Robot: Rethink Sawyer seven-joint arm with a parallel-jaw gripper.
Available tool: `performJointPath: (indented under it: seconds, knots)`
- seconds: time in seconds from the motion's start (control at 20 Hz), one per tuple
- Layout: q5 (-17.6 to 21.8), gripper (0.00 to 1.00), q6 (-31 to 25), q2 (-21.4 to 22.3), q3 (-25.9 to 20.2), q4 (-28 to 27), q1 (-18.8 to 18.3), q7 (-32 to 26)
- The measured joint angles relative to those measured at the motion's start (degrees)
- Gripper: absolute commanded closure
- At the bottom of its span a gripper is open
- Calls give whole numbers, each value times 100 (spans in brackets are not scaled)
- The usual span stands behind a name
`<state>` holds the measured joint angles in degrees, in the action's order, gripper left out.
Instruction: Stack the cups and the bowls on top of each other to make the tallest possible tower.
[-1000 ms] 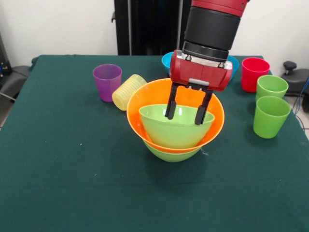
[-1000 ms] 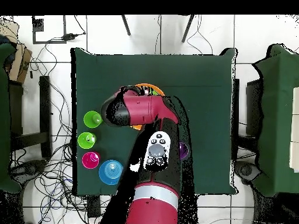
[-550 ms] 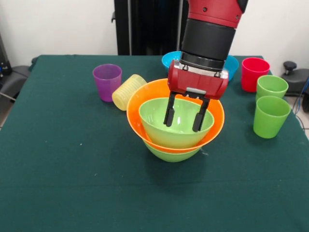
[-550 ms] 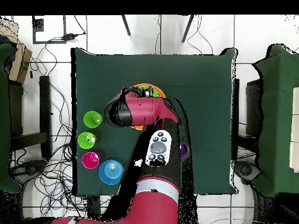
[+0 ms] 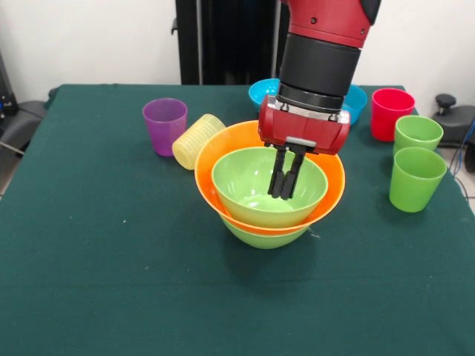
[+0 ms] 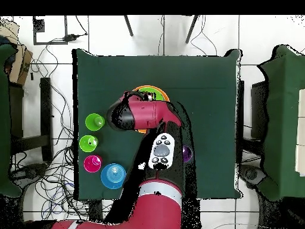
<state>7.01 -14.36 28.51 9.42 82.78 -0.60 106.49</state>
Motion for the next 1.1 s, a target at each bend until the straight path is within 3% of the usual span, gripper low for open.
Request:
performJointPath:
  seconds: [0.4,0.45,1.1]
  knots:
    - [-51,100,0,1,39,6,62,0]
    - [-53,0,0,1,59,7,85,0]
    - [-56,0,85,-106,63,-5,27,0]
